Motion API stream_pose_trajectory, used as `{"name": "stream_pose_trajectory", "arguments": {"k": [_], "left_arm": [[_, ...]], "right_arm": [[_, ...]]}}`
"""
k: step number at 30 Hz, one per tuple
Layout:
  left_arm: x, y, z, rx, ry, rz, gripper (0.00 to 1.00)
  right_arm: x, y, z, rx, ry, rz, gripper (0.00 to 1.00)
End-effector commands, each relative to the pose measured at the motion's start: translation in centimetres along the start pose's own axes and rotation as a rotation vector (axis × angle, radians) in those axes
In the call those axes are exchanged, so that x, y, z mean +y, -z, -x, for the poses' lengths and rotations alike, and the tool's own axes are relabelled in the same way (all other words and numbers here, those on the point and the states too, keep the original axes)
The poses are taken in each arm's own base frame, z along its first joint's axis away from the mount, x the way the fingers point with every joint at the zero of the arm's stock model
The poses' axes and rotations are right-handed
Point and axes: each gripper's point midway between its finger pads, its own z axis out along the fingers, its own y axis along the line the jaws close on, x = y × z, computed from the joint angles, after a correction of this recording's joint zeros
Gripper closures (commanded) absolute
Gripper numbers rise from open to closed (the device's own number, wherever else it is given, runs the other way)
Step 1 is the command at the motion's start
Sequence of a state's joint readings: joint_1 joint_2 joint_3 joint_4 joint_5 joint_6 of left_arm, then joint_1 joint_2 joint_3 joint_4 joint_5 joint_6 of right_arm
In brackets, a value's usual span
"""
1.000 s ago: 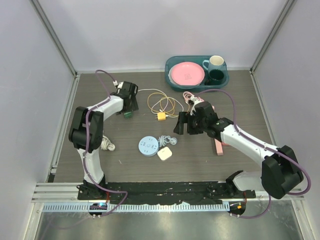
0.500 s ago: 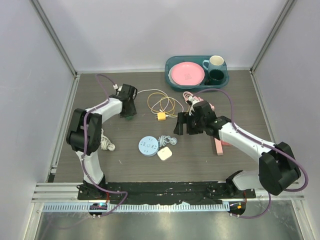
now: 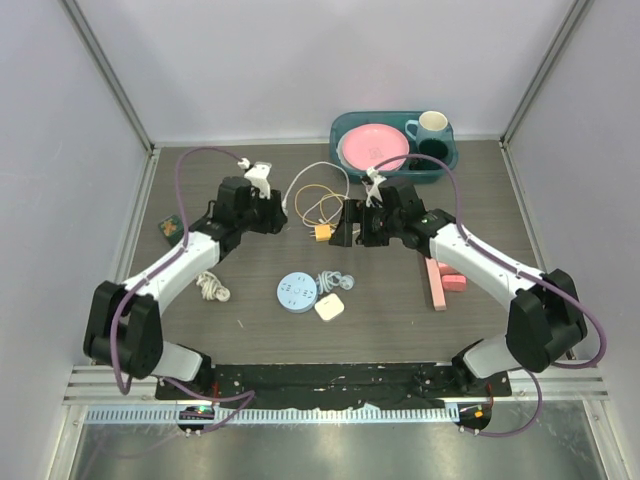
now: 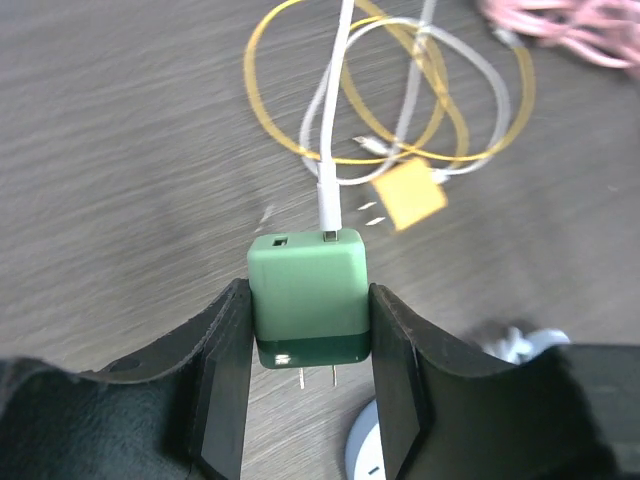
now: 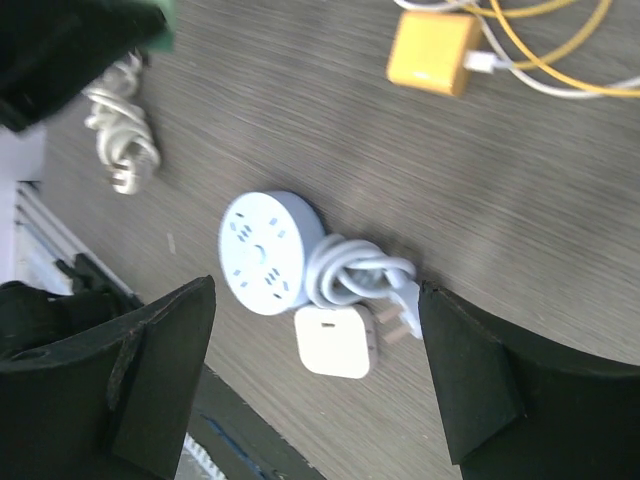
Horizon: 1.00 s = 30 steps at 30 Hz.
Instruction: Insert the plug
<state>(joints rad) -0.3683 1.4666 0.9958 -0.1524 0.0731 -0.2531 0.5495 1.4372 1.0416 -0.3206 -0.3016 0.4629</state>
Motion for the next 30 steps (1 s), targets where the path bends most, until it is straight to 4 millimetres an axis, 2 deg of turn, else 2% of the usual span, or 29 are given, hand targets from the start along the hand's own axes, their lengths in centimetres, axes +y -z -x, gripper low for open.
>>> {"name": "stream_pose_trajectory", "arguments": {"k": [1, 2, 8, 13, 20, 30], "left_arm": [[-6.1, 3.3, 4.1, -0.254, -0.261, -0.31, 0.96], [-7.0, 3.9, 3.9, -0.268, -0.306, -0.364, 0.97], [-10.2, 6.9, 4.2, -0.352, -0.462, -0.495, 0.95], [-12.6, 8.8, 4.3, -0.414, -0.543, -0.578, 0.94], [-14.7, 9.5, 4.3, -0.436, -0.555, -0.638, 0.94], [-15.3, 9.2, 4.4, -0.439, -0.56, -0.649, 0.93]], "right_arm": [[4.6, 1.0, 2.8, -0.018, -0.023, 0.163, 0.12], [5.5, 1.4, 3.6, -0.031, -0.022, 0.187, 0.13], [8.1, 2.0, 5.3, -0.033, -0.093, 0.284, 0.16], [8.9, 1.9, 6.2, -0.07, -0.181, 0.337, 0.22], [10.2, 2.0, 7.0, -0.11, -0.279, 0.452, 0.27], [10.4, 1.8, 6.5, -0.085, -0.27, 0.473, 0.42]]}}
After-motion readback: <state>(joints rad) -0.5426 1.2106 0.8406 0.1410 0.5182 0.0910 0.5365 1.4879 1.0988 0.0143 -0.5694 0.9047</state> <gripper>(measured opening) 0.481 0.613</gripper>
